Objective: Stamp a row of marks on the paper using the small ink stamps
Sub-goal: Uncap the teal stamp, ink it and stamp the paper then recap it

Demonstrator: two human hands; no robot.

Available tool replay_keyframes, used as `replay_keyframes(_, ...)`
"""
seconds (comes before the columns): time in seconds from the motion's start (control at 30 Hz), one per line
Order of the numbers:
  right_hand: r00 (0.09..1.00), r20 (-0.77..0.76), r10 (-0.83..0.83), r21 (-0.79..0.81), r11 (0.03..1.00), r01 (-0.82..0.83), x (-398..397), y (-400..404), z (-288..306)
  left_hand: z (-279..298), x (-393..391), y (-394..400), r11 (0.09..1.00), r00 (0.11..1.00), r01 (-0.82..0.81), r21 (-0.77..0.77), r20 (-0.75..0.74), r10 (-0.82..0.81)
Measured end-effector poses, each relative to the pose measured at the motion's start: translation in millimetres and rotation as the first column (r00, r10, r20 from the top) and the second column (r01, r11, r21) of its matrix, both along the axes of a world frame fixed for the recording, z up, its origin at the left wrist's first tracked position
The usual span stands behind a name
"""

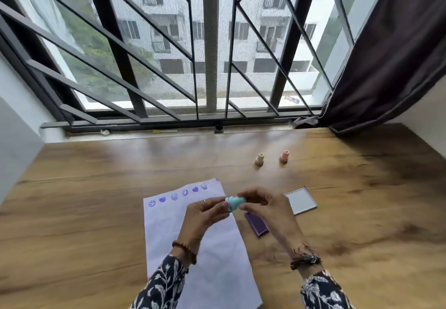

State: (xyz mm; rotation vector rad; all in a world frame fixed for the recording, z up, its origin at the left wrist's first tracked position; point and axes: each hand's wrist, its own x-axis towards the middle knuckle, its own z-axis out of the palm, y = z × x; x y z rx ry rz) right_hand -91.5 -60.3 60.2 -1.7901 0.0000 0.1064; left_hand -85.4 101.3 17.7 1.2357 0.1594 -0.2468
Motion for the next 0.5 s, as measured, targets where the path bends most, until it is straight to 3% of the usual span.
replay_keyframes(0.27, 1.000, 0.005, 0.022, -0.007, 1.000, -0.022, 24, -20, -3, -2, 15, -15, 1.000, 0.998, -0.008, 0.025, 0.063, 0.006)
replay_keyframes(0.5, 0.999, -0.045, -0.008, 0.161, 0.987, 0.015, 52, -25, -10, -6, 38, -26, 0.999, 0.998, -0.049, 0.009, 0.052, 0.048)
